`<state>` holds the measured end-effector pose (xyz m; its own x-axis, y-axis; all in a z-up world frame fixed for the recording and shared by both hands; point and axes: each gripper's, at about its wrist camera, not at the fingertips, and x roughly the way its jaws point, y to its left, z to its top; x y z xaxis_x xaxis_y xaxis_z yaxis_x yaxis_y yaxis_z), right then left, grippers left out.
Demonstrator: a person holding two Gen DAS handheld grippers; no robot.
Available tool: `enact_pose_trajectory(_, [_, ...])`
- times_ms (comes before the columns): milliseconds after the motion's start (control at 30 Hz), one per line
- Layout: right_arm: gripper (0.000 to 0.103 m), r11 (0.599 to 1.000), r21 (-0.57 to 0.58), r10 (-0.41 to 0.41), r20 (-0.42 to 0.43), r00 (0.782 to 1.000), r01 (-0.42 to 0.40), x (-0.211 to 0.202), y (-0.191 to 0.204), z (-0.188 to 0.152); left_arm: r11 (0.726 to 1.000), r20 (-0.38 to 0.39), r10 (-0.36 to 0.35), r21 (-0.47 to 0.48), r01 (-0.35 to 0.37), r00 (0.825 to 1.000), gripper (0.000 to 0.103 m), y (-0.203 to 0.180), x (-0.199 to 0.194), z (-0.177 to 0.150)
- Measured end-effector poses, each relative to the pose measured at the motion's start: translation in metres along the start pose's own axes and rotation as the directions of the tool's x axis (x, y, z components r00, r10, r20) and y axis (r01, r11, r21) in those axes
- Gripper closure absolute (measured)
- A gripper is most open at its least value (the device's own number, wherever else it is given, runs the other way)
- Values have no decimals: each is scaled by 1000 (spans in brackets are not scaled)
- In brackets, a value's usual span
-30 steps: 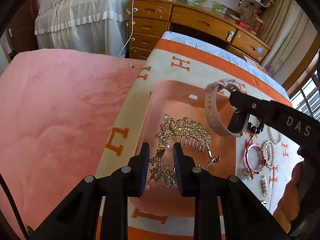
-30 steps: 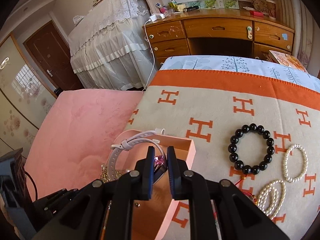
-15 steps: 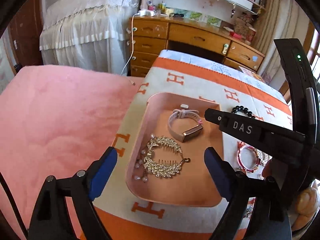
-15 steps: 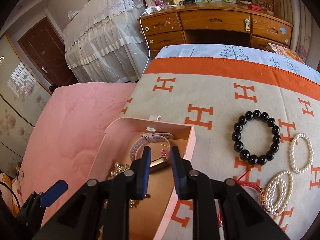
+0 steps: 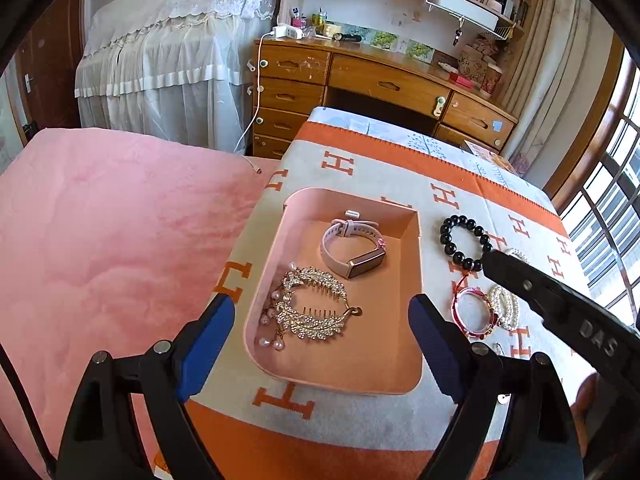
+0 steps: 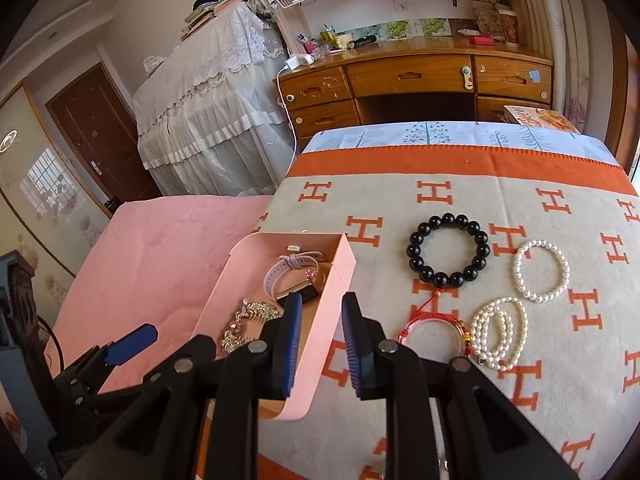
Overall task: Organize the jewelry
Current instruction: 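Carry the watch and comb into the pink box and open both tools, then move the right tool to the white pearl bracelet while the left tool reaches the black bead bracelet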
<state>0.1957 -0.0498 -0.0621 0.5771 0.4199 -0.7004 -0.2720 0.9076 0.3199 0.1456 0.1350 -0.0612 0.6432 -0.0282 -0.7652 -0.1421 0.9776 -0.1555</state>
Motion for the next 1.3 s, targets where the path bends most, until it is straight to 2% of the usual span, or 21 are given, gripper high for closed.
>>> enact_pose_trajectory(133, [82,1000,-4,-13,27,1000,13,-20,-9,-12,1000,8,-22,23,22,1000,16,-7,-5,-1])
enact_pose_trajectory(200, [82,1000,-3,-22,34,999,22,-28,-16,-19,999,19,-4,36,3,1000,18,-12,-7,-3])
enact_pose_trajectory(233, [82,1000,-1,-25,35,999,25,-31,-20,-21,999,33,10,45,-12,999,21,-15,-9,-4])
enact_pose_trajectory(300, [82,999,8,-33,38,999,33,-37,-28,-26,997,49,52,54,-54,997,36,-21,-11,-5])
enact_pose_trajectory(367, [82,999,23,-39,43,998,38,-42,-36,-30,994,51,102,28,-104,993,36,-21,-12,-6])
enact_pose_trajectory(533, [82,998,51,-52,64,997,48,-53,-52,-37,1000,-27,-2,-23,1,1000,36,-15,-2,-7])
enact_pose_trajectory(767, [82,997,51,-71,107,992,66,-64,-64,-43,996,-44,-84,-6,84,995,34,-32,-2,-14])
enact_pose_trajectory(900, [82,995,63,-79,127,989,72,-70,-78,-43,997,-31,-78,10,79,996,34,-42,-8,-15])
enact_pose_trajectory(1167, [82,993,103,-79,147,986,64,-80,-112,-29,995,23,6,99,-8,1000,34,-83,-19,1])
enact_pose_trajectory(1233, [82,991,113,-91,150,984,75,-84,-124,-20,992,45,15,128,-20,999,36,-98,-20,11])
enact_pose_trajectory(1300, [82,989,125,-103,144,984,85,-85,-136,-7,988,52,6,151,-14,999,46,-112,-20,23])
